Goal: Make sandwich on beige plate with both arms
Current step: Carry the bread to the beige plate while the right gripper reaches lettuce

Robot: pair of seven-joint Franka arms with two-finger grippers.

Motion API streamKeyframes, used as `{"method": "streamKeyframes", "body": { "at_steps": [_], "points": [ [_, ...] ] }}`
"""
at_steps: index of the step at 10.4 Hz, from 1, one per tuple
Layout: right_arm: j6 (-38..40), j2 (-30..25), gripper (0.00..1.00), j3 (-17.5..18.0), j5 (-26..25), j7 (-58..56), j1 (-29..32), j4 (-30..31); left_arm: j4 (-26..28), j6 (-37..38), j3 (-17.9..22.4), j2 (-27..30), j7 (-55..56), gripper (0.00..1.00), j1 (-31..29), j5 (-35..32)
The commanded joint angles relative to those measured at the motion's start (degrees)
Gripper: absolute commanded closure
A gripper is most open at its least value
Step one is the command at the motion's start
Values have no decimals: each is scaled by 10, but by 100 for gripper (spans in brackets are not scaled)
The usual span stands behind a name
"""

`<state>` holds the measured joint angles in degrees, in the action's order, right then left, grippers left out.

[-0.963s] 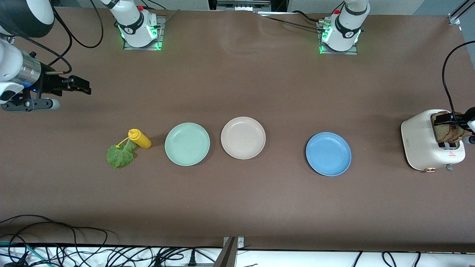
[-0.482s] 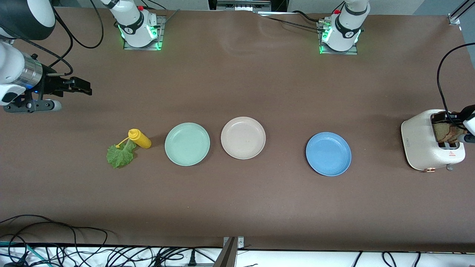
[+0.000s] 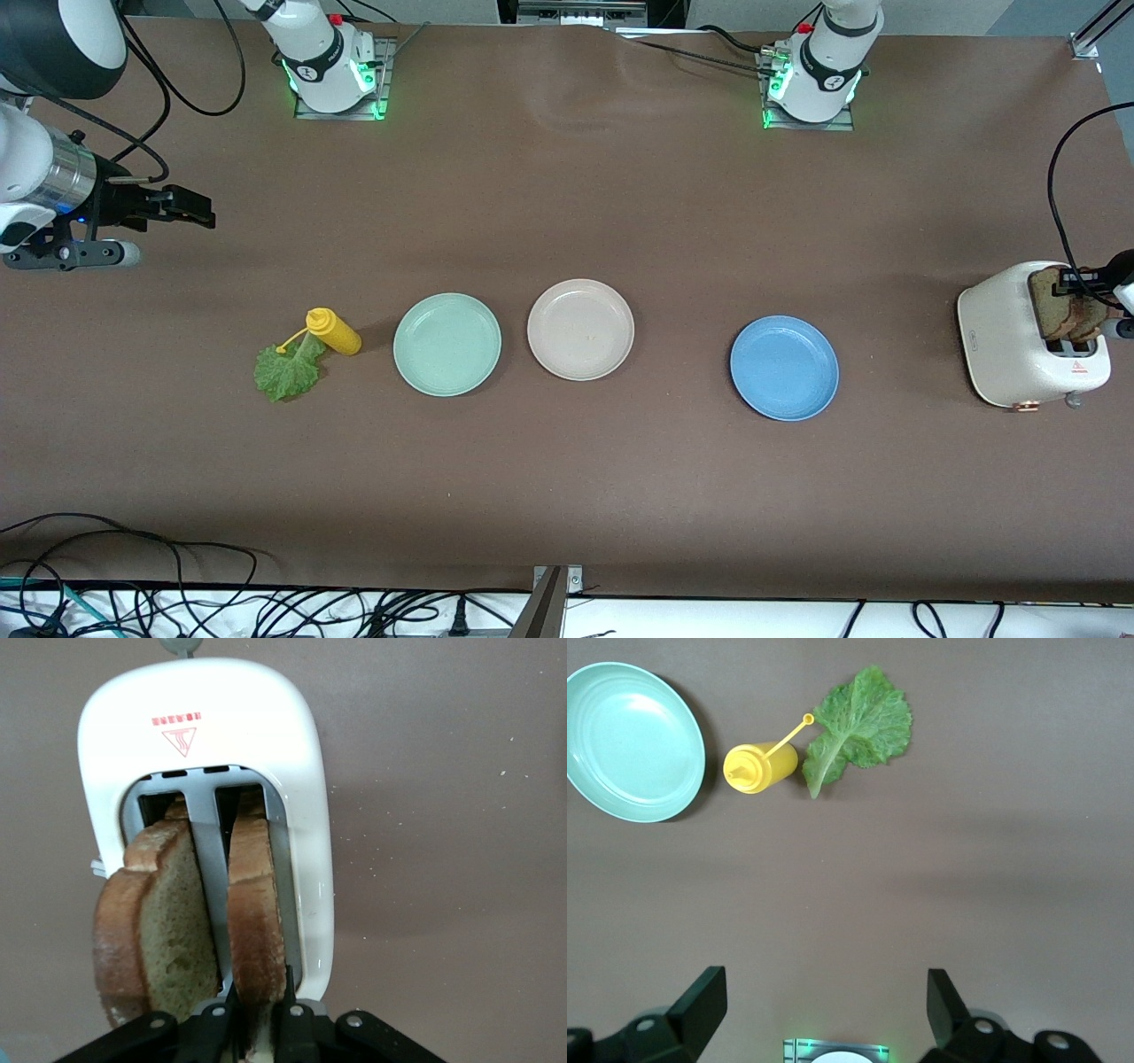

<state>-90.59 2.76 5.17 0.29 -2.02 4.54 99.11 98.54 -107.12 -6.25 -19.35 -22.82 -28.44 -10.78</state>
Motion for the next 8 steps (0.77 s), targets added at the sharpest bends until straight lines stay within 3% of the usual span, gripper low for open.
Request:
{"method": "streamKeyframes", "body": {
  "at_steps": [1, 5, 8],
  "points": [
    [-5, 3, 0, -8, -6, -4, 2, 7, -30, 16, -15, 12, -6, 100, -2, -18],
    [-20, 28, 0, -23, -6, -4, 2, 7, -114, 116, -79, 32, 1, 100, 14, -73],
    [-65, 73, 0, -38, -5, -4, 2, 7, -136, 159, -143, 33, 1, 100, 15, -74]
  ]
}}
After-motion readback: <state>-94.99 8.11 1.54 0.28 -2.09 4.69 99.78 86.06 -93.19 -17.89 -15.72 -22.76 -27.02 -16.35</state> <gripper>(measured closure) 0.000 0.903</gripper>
